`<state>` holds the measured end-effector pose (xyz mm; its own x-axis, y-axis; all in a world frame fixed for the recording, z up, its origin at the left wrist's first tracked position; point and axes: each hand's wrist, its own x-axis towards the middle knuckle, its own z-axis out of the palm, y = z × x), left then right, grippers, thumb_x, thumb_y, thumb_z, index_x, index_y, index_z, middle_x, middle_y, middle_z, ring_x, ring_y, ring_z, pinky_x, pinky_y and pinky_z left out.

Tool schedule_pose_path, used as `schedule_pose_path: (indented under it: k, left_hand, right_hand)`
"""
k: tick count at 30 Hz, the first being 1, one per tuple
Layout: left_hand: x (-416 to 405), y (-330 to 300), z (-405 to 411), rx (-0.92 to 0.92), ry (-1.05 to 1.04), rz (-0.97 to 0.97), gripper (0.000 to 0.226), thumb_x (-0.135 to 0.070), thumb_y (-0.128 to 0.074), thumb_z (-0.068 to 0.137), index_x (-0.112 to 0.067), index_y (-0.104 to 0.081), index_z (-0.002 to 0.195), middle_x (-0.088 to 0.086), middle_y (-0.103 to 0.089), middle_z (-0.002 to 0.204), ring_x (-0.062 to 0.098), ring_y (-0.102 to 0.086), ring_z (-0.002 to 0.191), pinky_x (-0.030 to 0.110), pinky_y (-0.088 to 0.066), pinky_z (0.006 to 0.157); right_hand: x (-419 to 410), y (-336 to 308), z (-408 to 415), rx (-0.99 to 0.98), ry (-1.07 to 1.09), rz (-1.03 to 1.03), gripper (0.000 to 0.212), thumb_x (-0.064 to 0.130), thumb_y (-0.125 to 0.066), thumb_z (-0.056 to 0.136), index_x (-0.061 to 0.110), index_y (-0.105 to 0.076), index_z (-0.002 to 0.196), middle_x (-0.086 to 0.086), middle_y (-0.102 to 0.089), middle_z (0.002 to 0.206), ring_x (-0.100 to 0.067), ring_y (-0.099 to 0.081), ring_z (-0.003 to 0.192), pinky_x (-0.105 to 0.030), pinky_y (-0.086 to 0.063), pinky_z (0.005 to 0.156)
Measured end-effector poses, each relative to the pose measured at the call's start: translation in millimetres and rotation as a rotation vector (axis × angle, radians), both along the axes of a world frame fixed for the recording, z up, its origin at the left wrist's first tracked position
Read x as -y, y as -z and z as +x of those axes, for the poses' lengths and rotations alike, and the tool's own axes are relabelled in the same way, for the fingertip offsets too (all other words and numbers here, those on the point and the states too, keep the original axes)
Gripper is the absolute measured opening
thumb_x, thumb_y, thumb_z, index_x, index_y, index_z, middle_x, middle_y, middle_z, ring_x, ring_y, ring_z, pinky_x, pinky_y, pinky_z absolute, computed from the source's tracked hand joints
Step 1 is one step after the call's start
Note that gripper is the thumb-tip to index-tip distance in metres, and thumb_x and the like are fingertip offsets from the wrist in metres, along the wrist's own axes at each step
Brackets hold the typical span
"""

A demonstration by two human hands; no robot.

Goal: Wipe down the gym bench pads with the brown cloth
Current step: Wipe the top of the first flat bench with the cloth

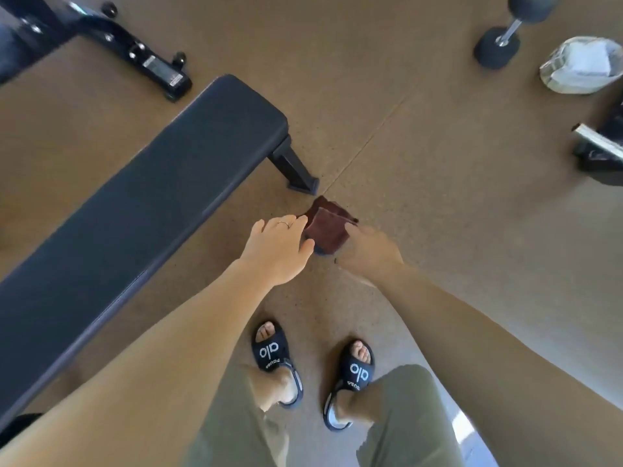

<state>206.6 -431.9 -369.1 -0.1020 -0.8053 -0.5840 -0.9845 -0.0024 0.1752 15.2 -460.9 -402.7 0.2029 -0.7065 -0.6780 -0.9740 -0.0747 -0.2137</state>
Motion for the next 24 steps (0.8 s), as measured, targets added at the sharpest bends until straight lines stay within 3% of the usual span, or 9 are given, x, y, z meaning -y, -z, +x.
schedule_pose_path:
  k: [6, 12, 16, 19, 24]
  left_hand:
    - [17, 165, 21, 0.003, -0.061, 0.023, 0.059, -0.051, -0.030, 0.110, -0.026, -0.022, 0.163, 0.000, -0.027, 0.169, 0.024, -0.026, 0.155, 0.050, -0.016, 0.126]
    - [27, 273, 38, 0.005, -0.135, -0.008, 0.061, -0.051, -0.030, 0.110, -0.029, -0.016, 0.164, 0.000, -0.020, 0.172, 0.024, -0.018, 0.158, 0.052, -0.010, 0.129]
    - [40, 299, 49, 0.005, -0.165, -0.091, 0.060, -0.049, -0.030, 0.111, -0.028, -0.014, 0.165, 0.001, -0.018, 0.172, 0.024, -0.014, 0.159, 0.050, -0.008, 0.129]
    - [51, 298, 58, 0.004, -0.162, -0.195, 0.060, -0.048, -0.031, 0.111, -0.028, -0.016, 0.165, 0.001, -0.018, 0.172, 0.023, -0.015, 0.159, 0.046, -0.008, 0.128]
    - [68, 267, 79, -0.053, -0.181, -0.442, 0.057, -0.043, -0.042, 0.109, -0.024, -0.030, 0.161, 0.001, -0.032, 0.167, 0.022, -0.034, 0.152, 0.037, -0.025, 0.124]
  right_hand:
    - [20, 170, 36, -0.039, -0.142, -0.080, 0.085, 0.047, -0.070, 0.089, 0.018, -0.029, 0.158, -0.006, -0.044, 0.154, -0.031, -0.041, 0.143, -0.047, -0.038, 0.118]
    - [29, 283, 56, -0.109, -0.275, -0.286, 0.098, 0.052, -0.071, 0.092, 0.014, -0.018, 0.164, -0.012, -0.022, 0.168, -0.033, -0.021, 0.156, -0.055, -0.023, 0.127]
    - [39, 312, 57, -0.148, -0.316, -0.424, 0.072, 0.055, -0.064, 0.097, 0.013, -0.040, 0.151, -0.010, -0.040, 0.156, -0.031, -0.040, 0.145, -0.048, -0.039, 0.117]
    - [41, 323, 52, -0.168, -0.379, -0.498, 0.058, 0.052, -0.059, 0.101, 0.014, -0.047, 0.143, -0.008, -0.045, 0.149, -0.030, -0.045, 0.137, -0.044, -0.045, 0.107]
    - [51, 314, 52, -0.093, -0.380, -0.453, 0.027, 0.022, -0.060, 0.103, 0.017, -0.052, 0.128, -0.007, -0.053, 0.132, -0.029, -0.053, 0.123, -0.040, -0.050, 0.094]
